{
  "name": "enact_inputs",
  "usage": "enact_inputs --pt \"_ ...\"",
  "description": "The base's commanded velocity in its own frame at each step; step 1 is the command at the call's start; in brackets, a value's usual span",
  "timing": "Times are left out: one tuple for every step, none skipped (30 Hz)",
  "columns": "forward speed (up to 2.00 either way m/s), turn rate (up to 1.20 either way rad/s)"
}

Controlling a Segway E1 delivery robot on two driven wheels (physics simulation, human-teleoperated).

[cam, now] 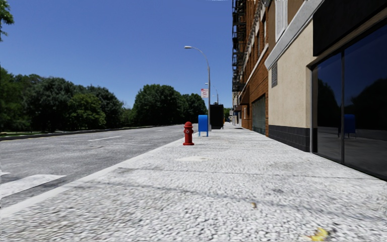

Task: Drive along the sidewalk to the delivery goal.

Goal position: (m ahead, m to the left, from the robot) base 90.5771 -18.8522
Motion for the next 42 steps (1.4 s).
enact_inputs --pt "1.77 -0.52" --pt "1.89 -0.52" --pt "2.0 -0.52" --pt "2.0 -0.51" --pt "2.0 -0.48" --pt "2.0 -0.45" --pt "2.0 -0.42" --pt "2.0 -0.33" --pt "2.0 -0.22" --pt "2.0 -0.14" --pt "2.0 -0.1" --pt "2.0 -0.1" --pt "2.0 -0.09" --pt "2.0 -0.08" --pt "2.0 -0.07" --pt "2.0 -0.01" --pt "2.0 0.0" --pt "2.0 0.0" --pt "2.0 0.0" --pt "2.0 0.0" --pt "2.0 0.0" --pt "2.0 0.0" --pt "2.0 0.0" --pt "2.0 0.0" --pt "2.0 0.0" --pt "2.0 0.0" --pt "2.0 0.0" --pt "2.0 0.0" --pt "2.0 0.0" --pt "2.0 0.0" --pt "2.0 0.0" --pt "2.0 -0.07" --pt "2.0 -0.12" --pt "2.0 -0.12" --pt "2.0 -0.36" --pt "2.0 -0.36" --pt "2.0 -0.45" --pt "2.0 -0.48" --pt "2.0 -0.48" --pt "2.0 -0.48" --pt "2.0 -0.48" --pt "2.0 -0.48"
